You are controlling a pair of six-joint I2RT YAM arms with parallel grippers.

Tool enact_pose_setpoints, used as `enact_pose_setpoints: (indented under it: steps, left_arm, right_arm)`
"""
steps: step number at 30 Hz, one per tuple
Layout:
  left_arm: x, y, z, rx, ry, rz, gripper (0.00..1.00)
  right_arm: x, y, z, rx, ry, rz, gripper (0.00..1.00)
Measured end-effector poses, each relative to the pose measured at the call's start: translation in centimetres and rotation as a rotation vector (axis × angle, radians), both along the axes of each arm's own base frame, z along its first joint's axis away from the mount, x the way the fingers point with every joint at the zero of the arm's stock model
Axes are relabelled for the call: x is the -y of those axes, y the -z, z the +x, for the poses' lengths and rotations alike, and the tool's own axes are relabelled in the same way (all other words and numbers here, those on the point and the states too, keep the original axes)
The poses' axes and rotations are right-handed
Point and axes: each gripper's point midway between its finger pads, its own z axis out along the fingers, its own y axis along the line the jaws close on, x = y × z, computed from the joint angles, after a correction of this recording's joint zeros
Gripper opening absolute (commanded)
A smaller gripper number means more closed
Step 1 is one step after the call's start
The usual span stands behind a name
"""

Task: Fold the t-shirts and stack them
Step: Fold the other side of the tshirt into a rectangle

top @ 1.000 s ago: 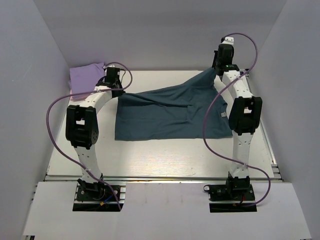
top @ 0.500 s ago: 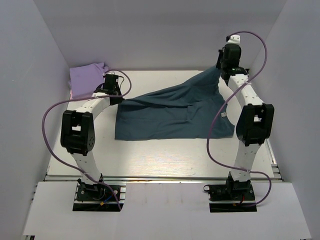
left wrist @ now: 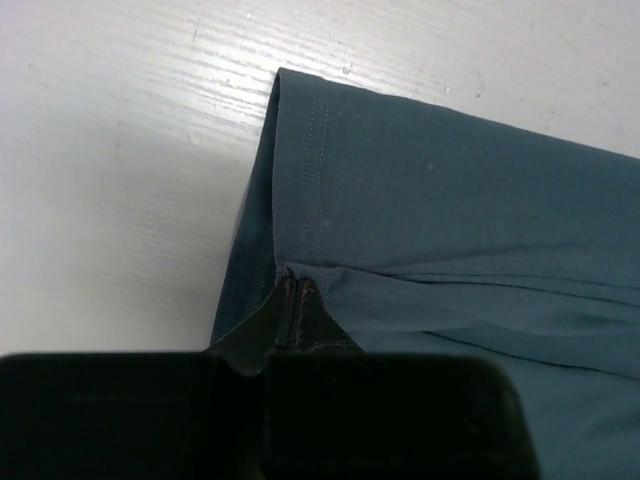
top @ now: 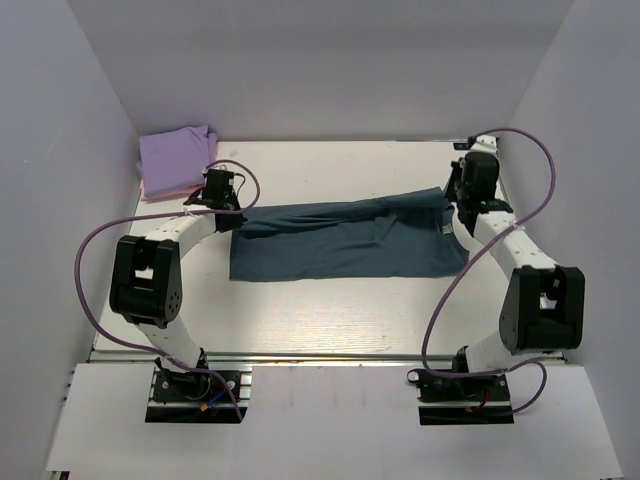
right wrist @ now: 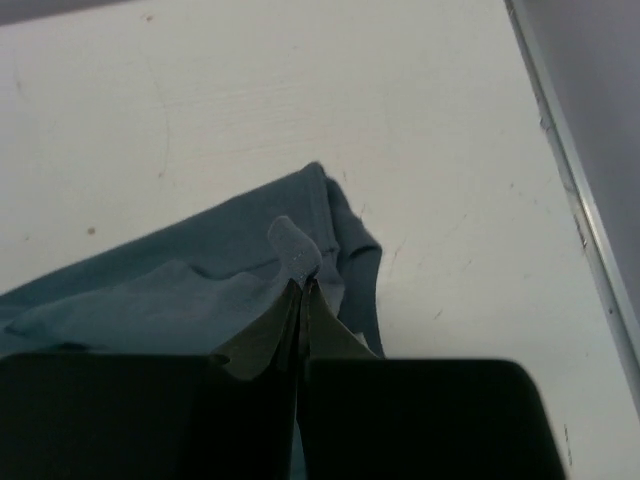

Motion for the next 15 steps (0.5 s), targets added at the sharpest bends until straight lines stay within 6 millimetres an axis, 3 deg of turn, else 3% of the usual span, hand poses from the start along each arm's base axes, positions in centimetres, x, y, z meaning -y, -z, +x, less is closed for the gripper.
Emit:
enact_pose_setpoints:
  steps: [8, 15]
  left_arm:
    - [-0.4, -0.2, 0.1, 0.002, -0.027, 0.011, 0.0]
    - [-0.9, -2.6, 2.4, 0.059, -0.062, 0.039, 0.0]
  right_arm:
    - [-0.7, 2.1, -6.7, -0.016, -0.016, 0.076, 0.0]
    - [-1.1, 0.0, -7.9, 0.03, -0.032, 0.097, 0.0]
